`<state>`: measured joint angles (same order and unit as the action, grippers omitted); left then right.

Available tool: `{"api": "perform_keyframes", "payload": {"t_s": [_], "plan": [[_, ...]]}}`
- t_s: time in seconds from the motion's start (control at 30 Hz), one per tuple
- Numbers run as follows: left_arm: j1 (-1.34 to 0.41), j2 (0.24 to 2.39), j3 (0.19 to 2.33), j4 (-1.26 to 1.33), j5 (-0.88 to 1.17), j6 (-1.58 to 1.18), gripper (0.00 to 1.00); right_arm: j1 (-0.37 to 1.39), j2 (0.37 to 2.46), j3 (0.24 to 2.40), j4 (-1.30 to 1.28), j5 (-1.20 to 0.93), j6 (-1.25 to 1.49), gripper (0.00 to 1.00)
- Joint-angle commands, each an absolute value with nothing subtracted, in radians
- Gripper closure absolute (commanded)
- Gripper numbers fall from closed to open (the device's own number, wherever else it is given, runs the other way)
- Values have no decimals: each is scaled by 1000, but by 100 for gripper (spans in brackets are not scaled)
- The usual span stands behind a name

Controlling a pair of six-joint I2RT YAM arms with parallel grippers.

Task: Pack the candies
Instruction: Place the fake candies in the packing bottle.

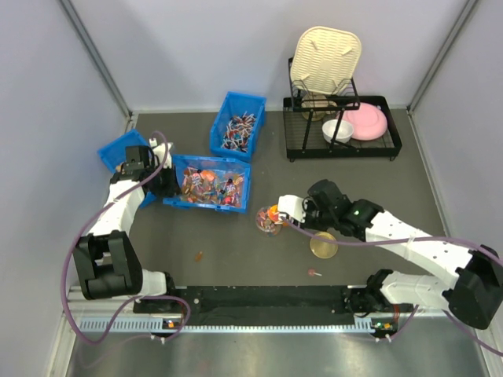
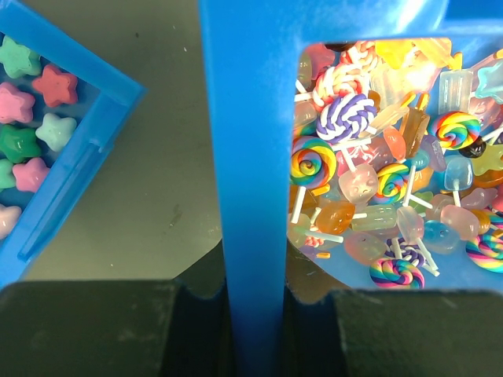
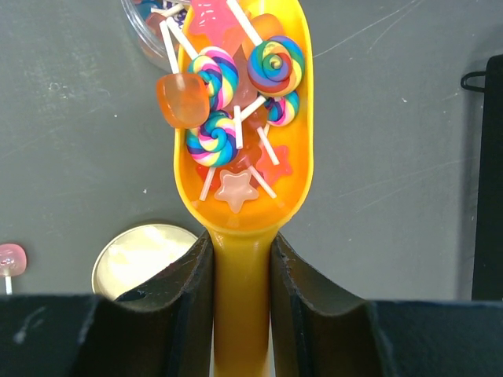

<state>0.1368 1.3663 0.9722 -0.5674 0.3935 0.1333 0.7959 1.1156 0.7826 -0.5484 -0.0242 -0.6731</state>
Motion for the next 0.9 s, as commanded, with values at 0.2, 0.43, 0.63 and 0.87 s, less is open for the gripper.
{"api": "perform_keyframes", "payload": {"t_s": [0.2,0.43,0.63,0.87], "plan": [[143,1319,1017,-472,506,89,100,788,1131,884,-626,-5,-689,100],[144,1319,1019,-472,506,89,100,790,1111,917,-683,-5,-703,100],[143,1319,1019,-472,505,87,100,798,1132,936,-698,-3,-706,100],[144,1322,1019,-472,509,87,100,798,1144,982,-698,-15,-693,100]]}}
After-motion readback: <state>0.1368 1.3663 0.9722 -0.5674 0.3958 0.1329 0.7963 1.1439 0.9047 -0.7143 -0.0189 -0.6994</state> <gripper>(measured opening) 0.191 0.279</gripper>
